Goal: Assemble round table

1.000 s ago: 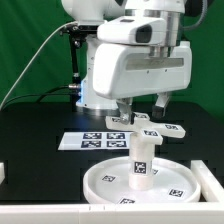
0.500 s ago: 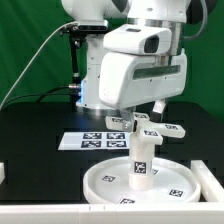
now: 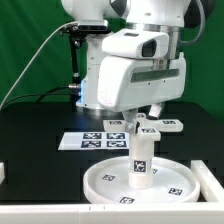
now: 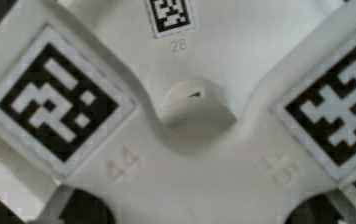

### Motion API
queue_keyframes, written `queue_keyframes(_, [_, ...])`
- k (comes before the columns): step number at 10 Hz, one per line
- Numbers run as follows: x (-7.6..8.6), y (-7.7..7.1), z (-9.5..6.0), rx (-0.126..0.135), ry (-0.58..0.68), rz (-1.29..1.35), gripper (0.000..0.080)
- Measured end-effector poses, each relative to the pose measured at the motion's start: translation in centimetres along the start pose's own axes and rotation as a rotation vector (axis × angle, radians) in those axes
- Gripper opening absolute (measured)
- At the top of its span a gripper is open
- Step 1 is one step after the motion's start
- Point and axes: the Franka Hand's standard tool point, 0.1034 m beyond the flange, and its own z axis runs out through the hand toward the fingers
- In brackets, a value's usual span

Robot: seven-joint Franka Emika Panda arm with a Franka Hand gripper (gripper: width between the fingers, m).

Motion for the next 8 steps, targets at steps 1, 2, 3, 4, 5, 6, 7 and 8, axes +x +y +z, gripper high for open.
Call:
queue_keyframes(1, [0.01, -0.02, 0.01, 0.000, 0.000, 0.080, 0.0444])
queue_keyframes(2, [0.01, -0.03, 0.02, 0.001, 0.000, 0.163, 0.0444])
queue_keyframes(3, [0.04, -0.03, 0.05, -0.001, 0.003, 0.236, 0.0444])
queue_keyframes(4, [0.27, 0.07, 0.07, -0.018, 0.037, 0.385, 0.0444])
queue_keyframes(5, [0.27, 0.00, 0.05, -0.020, 0.050, 0.548, 0.0444])
queue_keyframes(6, [0.32, -0.03, 0.04, -0.018, 0.052, 0.687, 0.0445])
queue_keyframes(7, [0.33, -0.05, 0.05, -0.014, 0.054, 0.860, 0.0445])
queue_keyframes(8, [0.30, 0.01, 0.05, 0.009, 0.056, 1.019, 0.0445])
